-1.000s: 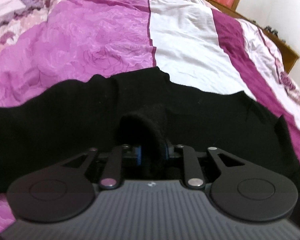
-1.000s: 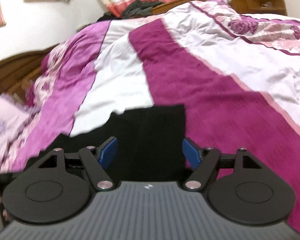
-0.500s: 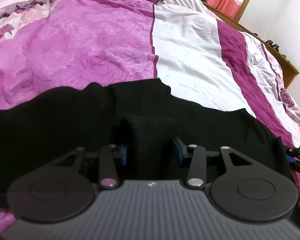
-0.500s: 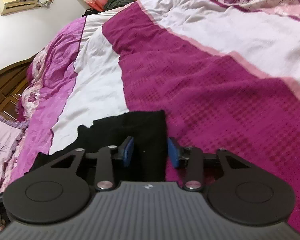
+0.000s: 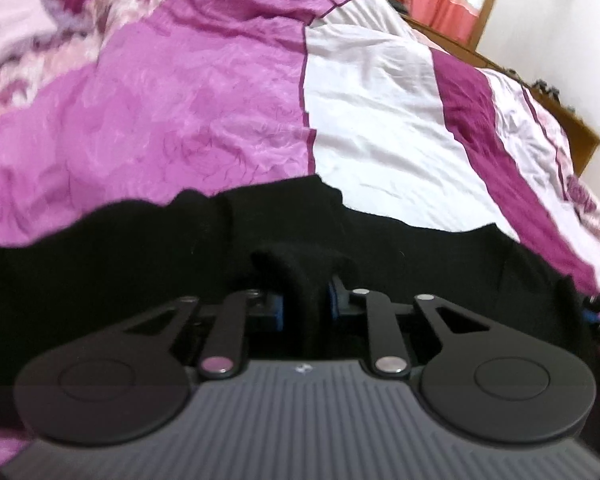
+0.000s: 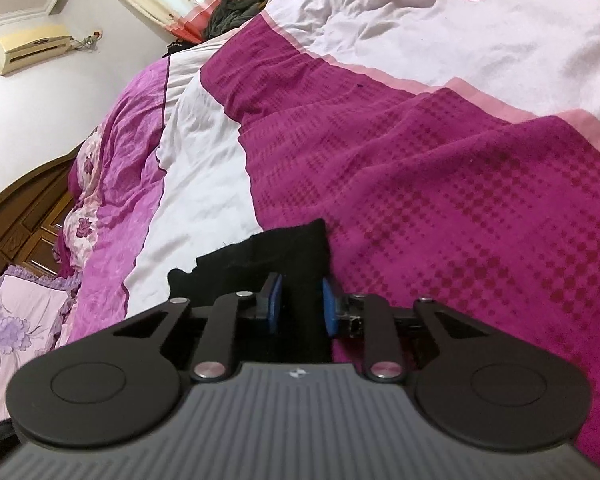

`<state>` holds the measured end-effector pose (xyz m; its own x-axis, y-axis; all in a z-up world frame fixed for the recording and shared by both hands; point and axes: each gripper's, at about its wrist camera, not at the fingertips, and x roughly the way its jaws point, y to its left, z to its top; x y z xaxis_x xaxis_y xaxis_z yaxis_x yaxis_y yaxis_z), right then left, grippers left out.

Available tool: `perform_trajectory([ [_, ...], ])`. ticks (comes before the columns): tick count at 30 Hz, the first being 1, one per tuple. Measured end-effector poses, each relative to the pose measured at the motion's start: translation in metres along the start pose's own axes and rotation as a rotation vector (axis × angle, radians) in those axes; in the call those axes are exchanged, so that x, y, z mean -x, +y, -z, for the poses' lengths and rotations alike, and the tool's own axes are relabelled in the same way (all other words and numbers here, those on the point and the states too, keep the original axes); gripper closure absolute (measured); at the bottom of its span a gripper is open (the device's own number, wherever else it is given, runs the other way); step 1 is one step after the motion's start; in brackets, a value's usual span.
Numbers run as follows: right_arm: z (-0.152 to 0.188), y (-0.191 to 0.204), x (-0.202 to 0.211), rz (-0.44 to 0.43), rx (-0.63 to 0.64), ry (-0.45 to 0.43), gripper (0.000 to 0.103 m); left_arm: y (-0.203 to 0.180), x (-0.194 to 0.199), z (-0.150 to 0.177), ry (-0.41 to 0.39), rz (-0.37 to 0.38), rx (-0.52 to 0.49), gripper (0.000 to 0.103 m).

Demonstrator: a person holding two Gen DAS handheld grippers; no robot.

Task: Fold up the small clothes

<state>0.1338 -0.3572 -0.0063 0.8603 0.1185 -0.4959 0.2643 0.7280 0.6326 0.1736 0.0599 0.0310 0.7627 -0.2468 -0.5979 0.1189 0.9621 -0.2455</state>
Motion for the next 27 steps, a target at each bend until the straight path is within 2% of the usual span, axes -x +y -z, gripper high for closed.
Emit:
perform_trajectory([
  [1, 0.000, 0.001, -0.001, 0.003, 0.001, -0.002, 0.079, -0.003, 0.004, 0.000, -0.012, -0.015, -0.018, 0.082],
  [2, 0.000, 0.002, 0.000, 0.017, 0.011, -0.013, 0.095, -0.005, 0.007, 0.000, -0.025, -0.029, -0.031, 0.082],
  [6, 0.003, 0.011, 0.008, 0.061, 0.083, -0.089, 0.098, -0.013, 0.029, -0.001, -0.105, -0.091, -0.066, 0.083],
  [9, 0.009, 0.023, 0.013, 0.115, 0.177, -0.136, 0.099, -0.022, 0.033, 0.001, -0.141, -0.172, -0.134, 0.083],
  [11, 0.012, 0.029, 0.012, 0.162, 0.229, -0.145, 0.099, -0.022, 0.023, 0.004, -0.109, -0.200, -0.148, 0.083],
  [15, 0.014, 0.031, 0.002, 0.217, 0.260, -0.106, 0.098, -0.010, -0.002, 0.008, 0.005, -0.213, -0.115, 0.080],
  [18, 0.012, 0.029, -0.004, 0.231, 0.254, -0.067, 0.098, -0.004, -0.004, 0.012, 0.021, -0.203, -0.108, 0.071],
  [19, 0.012, 0.029, -0.006, 0.235, 0.254, -0.059, 0.097, -0.004, -0.002, 0.011, 0.020, -0.202, -0.110, 0.065],
  [20, 0.011, 0.030, -0.006, 0.236, 0.255, -0.052, 0.097, -0.003, 0.001, 0.011, 0.022, -0.202, -0.112, 0.053],
  [22, 0.009, 0.033, -0.004, 0.233, 0.258, -0.041, 0.097, -0.002, 0.010, 0.009, 0.013, -0.214, -0.126, 0.040],
  [27, 0.009, 0.043, 0.018, 0.206, 0.265, -0.048, 0.093, -0.001, 0.031, 0.007, -0.016, -0.208, -0.176, 0.038],
])
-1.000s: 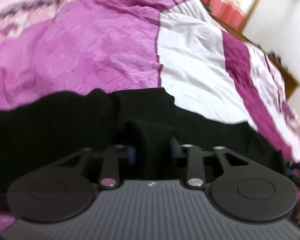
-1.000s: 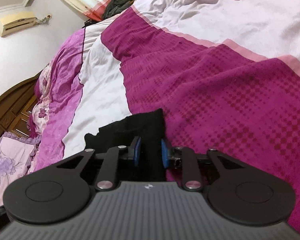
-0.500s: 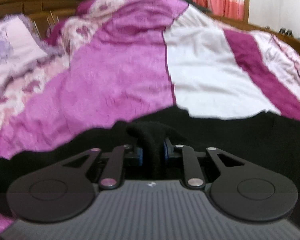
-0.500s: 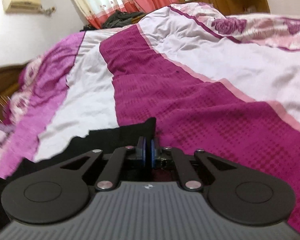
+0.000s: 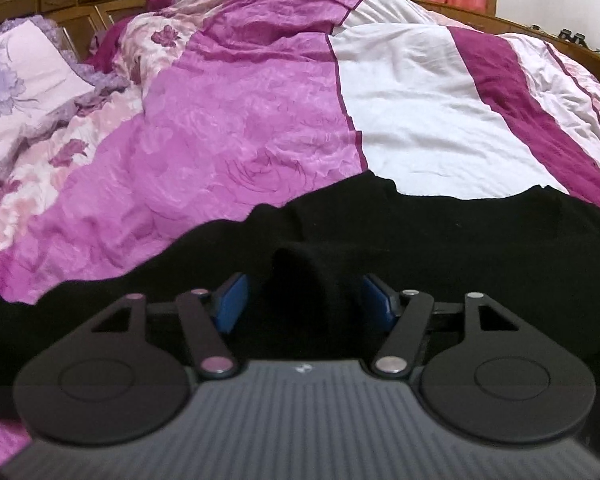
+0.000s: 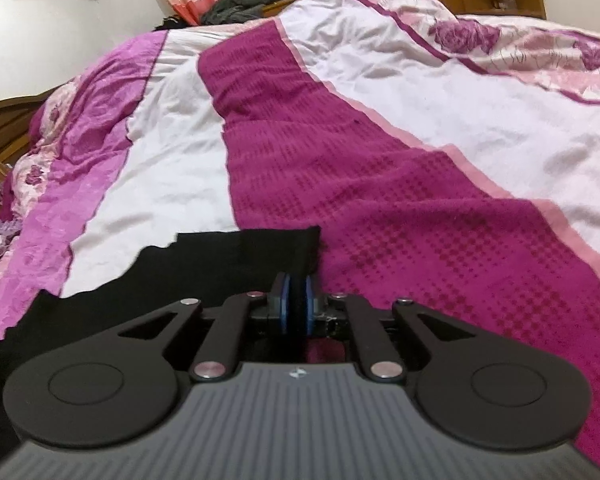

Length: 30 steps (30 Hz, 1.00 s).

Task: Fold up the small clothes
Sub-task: 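Open both grippers to release the cardigan and move the left gripper toward the other sleeve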

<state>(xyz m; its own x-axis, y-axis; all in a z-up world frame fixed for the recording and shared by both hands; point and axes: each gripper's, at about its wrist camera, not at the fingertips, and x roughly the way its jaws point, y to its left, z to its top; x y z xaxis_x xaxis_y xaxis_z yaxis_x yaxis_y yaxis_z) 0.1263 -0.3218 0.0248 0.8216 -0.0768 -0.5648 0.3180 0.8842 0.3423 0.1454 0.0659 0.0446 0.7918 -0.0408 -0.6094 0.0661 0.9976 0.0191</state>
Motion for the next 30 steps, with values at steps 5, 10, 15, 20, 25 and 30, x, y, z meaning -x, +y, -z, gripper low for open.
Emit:
perform_trajectory([
  [5, 0.009, 0.016, 0.037, -0.042, 0.065, -0.011, 0.088, 0.009, 0.002, 0.002, 0.011, -0.030, 0.021, 0.038],
  [10, 0.033, 0.030, 0.054, -0.078, 0.144, 0.025, 0.086, 0.020, -0.008, 0.012, 0.056, -0.035, 0.069, 0.035],
  [15, 0.057, 0.024, 0.037, -0.053, 0.146, 0.071, 0.086, 0.027, -0.020, 0.020, 0.063, -0.021, 0.106, 0.031],
  [20, 0.056, 0.024, 0.035, -0.049, 0.136, 0.066, 0.085, 0.030, -0.015, 0.018, 0.070, -0.008, 0.111, 0.031],
  [25, 0.049, 0.030, 0.049, -0.061, 0.122, 0.064, 0.059, 0.036, 0.003, 0.013, 0.087, -0.001, 0.132, 0.032],
  [30, 0.048, 0.042, 0.075, -0.092, 0.131, 0.041, 0.047, 0.043, 0.035, 0.010, 0.064, -0.023, 0.119, 0.033],
])
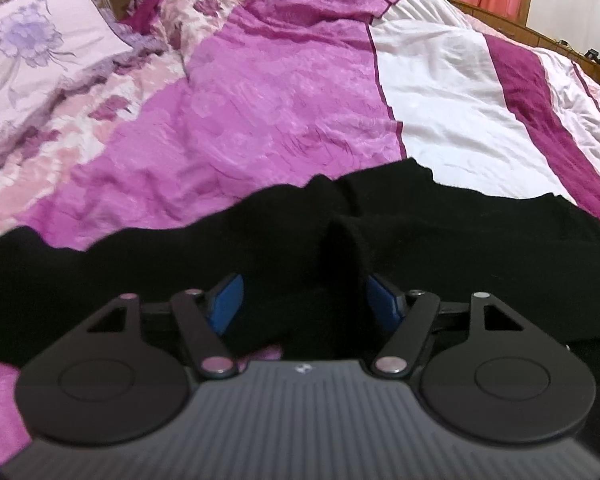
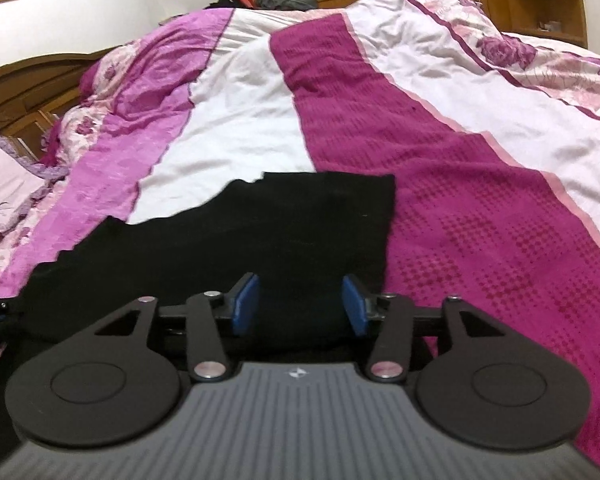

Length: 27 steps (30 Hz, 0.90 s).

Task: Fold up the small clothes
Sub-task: 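Open both grippers to release the cardigan and move the left gripper toward the other sleeve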

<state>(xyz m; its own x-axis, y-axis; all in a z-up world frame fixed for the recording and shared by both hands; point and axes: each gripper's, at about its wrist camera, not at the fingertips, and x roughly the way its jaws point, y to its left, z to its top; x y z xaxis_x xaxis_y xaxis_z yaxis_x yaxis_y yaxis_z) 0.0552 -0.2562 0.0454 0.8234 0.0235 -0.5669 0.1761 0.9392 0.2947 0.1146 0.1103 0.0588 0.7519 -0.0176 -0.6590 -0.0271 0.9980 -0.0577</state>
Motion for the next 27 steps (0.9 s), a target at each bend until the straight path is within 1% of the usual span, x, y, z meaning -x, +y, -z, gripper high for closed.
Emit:
perform_trajectory([
  [7, 0.005, 0.023, 0.039, -0.064, 0.011, -0.008, 0.042, 0.018, 0.039, -0.001, -0.012, -0.029, 0.007, 0.033],
  [13, 0.014, 0.044, 0.069, -0.103, 0.039, -0.009, 0.039, 0.049, 0.064, 0.000, -0.010, -0.098, 0.049, 0.033],
  [18, 0.025, 0.054, 0.084, -0.122, 0.035, 0.010, 0.039, 0.086, 0.076, 0.007, -0.001, -0.139, 0.131, 0.033],
  [22, 0.035, 0.061, 0.093, -0.134, 0.045, 0.022, 0.039, 0.116, 0.080, 0.020, 0.011, -0.175, 0.213, 0.033],
  [24, 0.039, 0.062, 0.094, -0.135, 0.048, 0.033, 0.039, 0.131, 0.080, 0.027, 0.015, -0.185, 0.254, 0.033],
  [27, 0.044, 0.065, 0.094, -0.128, 0.056, 0.050, 0.039, 0.149, 0.078, 0.036, 0.019, -0.179, 0.322, 0.033],
])
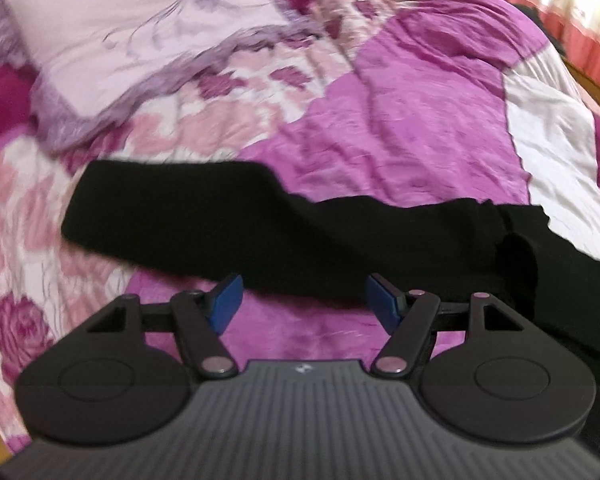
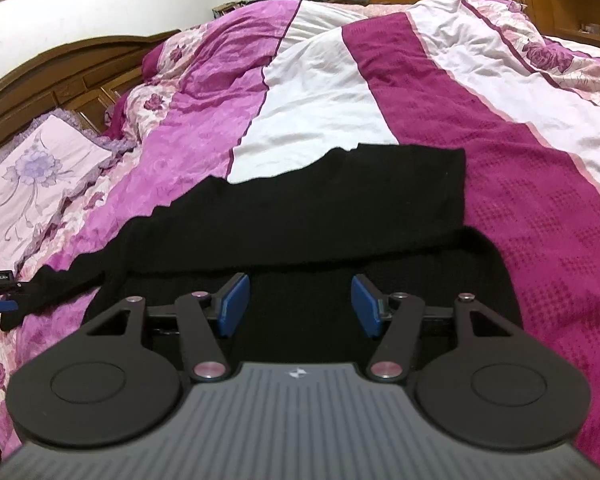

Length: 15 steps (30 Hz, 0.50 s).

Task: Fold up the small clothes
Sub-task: 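Open both grippers to release the cardigan and move the left gripper toward the other sleeve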

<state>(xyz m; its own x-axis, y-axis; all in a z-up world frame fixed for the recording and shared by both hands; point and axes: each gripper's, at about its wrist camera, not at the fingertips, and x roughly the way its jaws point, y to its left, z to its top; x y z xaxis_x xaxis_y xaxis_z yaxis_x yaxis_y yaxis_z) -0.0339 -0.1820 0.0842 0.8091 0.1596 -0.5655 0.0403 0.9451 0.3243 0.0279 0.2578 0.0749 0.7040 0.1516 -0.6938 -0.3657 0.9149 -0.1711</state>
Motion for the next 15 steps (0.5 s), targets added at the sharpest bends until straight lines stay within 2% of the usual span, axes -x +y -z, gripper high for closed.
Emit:
perform_trajectory([
  [5, 0.005, 0.001, -0.003, 0.013, -0.008, 0.013, 0.039, 0.019, -0.009, 0.007, 0.023, 0.075, 0.124, 0.033],
  [10, 0.008, 0.001, -0.010, 0.028, -0.015, 0.036, 0.039, 0.018, -0.018, 0.010, 0.015, 0.133, 0.190, 0.033],
  [15, 0.009, 0.001, -0.011, 0.036, -0.012, 0.039, 0.039, 0.018, -0.033, 0.010, 0.007, 0.135, 0.253, 0.033],
])
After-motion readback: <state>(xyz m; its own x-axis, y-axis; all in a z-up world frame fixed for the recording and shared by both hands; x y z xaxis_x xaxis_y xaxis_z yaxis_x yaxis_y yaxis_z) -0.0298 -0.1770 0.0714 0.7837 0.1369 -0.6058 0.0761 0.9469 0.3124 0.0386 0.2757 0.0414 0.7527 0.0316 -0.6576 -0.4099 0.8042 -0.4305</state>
